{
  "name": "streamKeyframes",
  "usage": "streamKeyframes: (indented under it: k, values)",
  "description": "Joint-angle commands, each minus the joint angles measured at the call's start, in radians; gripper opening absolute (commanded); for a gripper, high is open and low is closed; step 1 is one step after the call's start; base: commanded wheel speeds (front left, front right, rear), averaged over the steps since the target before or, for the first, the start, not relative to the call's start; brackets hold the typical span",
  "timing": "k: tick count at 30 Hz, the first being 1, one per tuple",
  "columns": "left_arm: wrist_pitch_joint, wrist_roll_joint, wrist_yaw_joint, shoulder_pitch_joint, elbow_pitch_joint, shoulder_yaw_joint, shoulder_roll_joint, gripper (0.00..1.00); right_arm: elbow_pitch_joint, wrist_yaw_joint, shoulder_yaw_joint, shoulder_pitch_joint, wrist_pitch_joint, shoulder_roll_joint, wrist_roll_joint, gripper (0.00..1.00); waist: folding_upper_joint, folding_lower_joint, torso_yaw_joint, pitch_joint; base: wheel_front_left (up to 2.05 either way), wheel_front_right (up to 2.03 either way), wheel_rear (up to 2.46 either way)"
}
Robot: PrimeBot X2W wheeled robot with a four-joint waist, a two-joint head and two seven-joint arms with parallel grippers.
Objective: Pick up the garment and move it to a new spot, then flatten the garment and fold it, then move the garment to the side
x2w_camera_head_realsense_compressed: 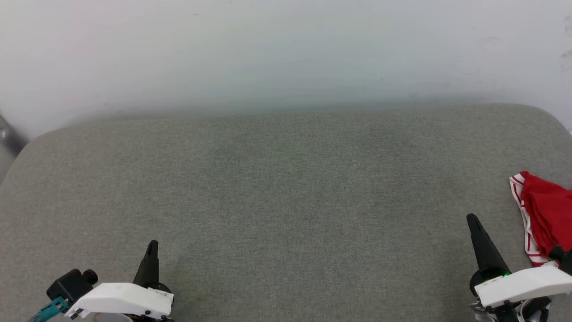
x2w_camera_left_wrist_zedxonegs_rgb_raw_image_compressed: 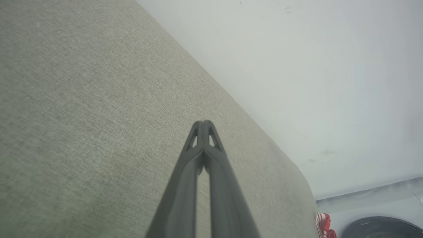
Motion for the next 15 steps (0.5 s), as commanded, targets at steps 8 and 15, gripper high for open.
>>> streamKeyframes:
  k: [8, 15]
  values:
    - [0.027, -0.093, -0.029, -0.040, 0.005, 0.030, -0.013, 0.00, 0.013, 0.000, -0.011, -0.041, 0.009, 0.005, 0.112, 0.00, 0.0000, -0.0001, 0.003, 0.001, 0.00, 0.00, 0.00]
    - [0.047, -0.159, -0.047, -0.051, 0.014, 0.047, -0.026, 0.00, 0.030, 0.000, -0.016, -0.052, 0.017, 0.008, 0.190, 0.00, 0.0000, -0.0001, 0.005, 0.002, 0.00, 0.00, 0.00]
